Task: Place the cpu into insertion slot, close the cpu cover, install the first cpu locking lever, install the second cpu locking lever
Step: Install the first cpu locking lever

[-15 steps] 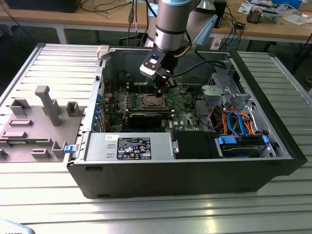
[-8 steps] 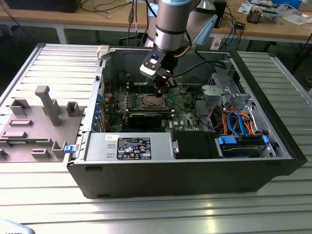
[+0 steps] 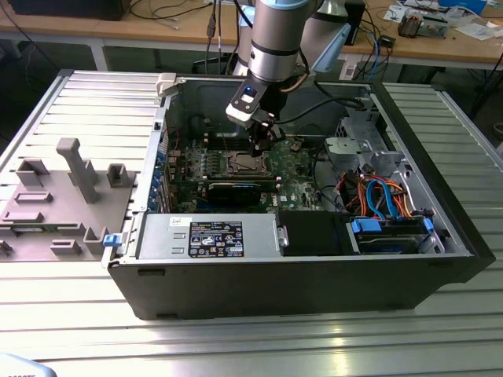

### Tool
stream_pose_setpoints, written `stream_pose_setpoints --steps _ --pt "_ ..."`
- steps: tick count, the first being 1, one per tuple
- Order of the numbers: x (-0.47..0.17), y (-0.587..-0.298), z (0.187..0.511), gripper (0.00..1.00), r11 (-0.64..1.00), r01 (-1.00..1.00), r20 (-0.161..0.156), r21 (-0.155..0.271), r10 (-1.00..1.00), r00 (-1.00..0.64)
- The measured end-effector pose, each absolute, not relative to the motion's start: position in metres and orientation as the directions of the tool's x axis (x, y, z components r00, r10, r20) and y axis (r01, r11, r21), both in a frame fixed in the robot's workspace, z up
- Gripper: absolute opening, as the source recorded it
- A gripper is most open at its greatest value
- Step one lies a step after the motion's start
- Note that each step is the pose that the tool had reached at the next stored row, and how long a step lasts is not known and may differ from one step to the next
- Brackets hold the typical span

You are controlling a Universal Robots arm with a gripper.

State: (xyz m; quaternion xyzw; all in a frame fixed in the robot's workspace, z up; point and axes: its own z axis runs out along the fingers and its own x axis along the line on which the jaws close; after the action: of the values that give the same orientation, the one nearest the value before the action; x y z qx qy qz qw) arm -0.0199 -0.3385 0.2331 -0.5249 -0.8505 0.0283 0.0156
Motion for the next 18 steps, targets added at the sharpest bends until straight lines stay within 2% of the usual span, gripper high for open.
stream_pose_setpoints --steps 18 --pt "-0.0199 -0.3385 0.233 0.11 0.458 0.887 -0.003 -0.064 0.889 -0.459"
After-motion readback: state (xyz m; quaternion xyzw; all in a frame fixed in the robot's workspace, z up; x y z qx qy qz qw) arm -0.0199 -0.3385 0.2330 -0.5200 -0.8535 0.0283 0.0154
